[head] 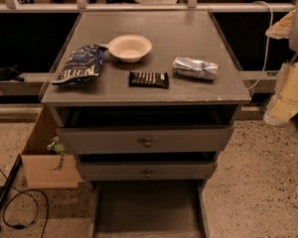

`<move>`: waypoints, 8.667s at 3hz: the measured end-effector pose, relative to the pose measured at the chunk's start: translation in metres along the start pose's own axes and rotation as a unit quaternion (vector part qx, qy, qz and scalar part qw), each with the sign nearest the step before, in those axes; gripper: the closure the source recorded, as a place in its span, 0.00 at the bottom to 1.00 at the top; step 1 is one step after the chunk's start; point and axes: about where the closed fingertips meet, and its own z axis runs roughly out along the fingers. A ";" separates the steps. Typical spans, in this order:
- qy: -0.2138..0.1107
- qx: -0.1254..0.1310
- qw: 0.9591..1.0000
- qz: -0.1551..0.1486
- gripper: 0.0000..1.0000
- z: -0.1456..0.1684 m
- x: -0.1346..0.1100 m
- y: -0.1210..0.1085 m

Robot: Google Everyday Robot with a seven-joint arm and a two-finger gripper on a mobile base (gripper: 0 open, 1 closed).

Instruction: Place rxbar chocolate into bottom drawer

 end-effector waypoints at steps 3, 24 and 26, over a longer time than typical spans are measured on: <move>-0.053 0.001 0.992 -0.118 0.00 0.030 -0.064 -0.027; -0.047 -0.167 0.981 -0.091 0.27 0.287 -0.181 -0.109; -0.047 -0.167 0.981 -0.091 0.73 0.287 -0.181 -0.109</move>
Offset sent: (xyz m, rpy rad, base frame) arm 0.0306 0.0476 -0.0162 0.0368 -0.0388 0.2109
